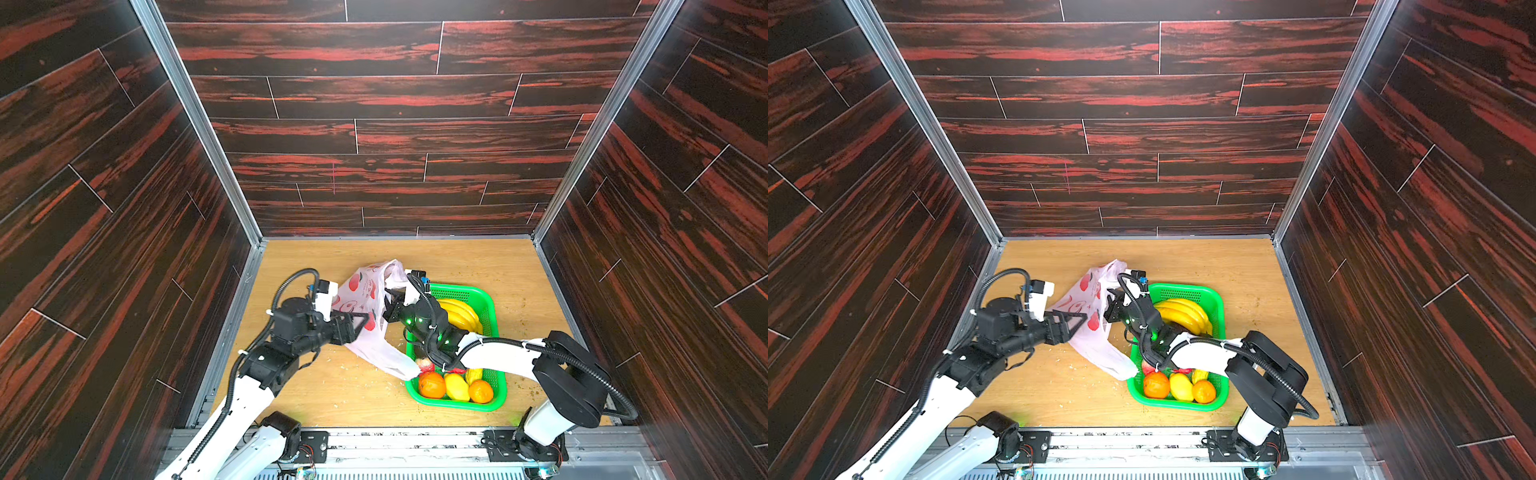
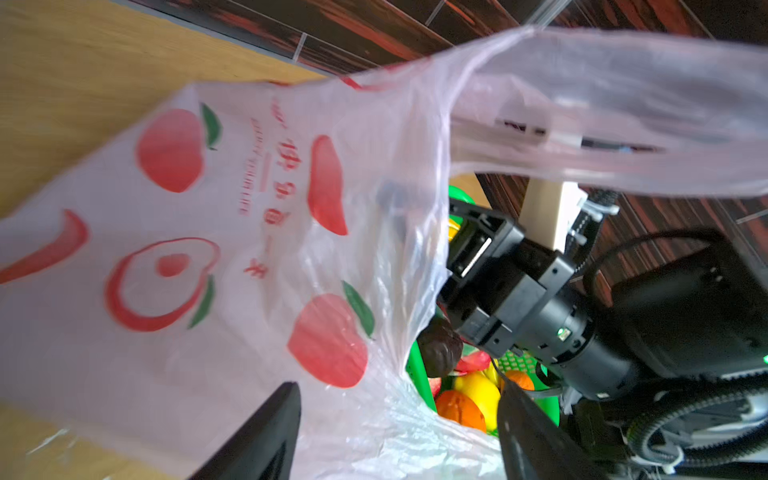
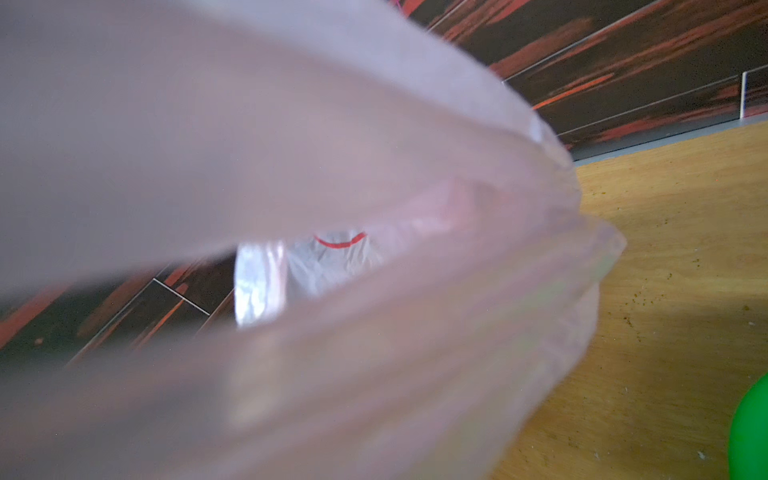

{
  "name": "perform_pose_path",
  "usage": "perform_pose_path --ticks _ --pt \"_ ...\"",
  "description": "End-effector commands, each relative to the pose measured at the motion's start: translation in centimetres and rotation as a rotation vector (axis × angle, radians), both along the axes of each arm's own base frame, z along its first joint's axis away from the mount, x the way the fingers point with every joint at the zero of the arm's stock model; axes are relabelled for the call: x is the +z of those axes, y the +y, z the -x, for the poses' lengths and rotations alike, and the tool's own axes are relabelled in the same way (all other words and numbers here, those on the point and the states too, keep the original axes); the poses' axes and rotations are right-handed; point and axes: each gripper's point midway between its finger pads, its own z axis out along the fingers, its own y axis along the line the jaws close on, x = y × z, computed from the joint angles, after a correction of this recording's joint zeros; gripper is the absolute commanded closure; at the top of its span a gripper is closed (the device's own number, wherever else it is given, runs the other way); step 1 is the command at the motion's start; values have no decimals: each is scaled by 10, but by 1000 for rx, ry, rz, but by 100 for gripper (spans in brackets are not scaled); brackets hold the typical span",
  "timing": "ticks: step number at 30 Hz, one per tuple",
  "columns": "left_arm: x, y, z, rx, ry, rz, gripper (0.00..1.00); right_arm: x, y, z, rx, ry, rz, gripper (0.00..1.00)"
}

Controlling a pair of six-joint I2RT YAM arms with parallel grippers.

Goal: Place the fake fruits into the plastic bag and tie a complex knot

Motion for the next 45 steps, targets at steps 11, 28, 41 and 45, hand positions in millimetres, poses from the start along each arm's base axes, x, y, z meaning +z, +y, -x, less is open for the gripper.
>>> perform_pose_path --ticks 11,28,41,45 --pt "-17 -17 -23 -20 -108 -155 22 36 -1 10 52 -32 -68 100" --pt "-21 -34 -48 -39 -130 -202 18 41 5 17 97 -21 -86 100" --pt "-13 34 -66 225 -94 -553 100 19 -24 13 62 62 30 100" --pt "1 60 -48 270 -44 -646 100 -11 -52 0 100 201 75 100"
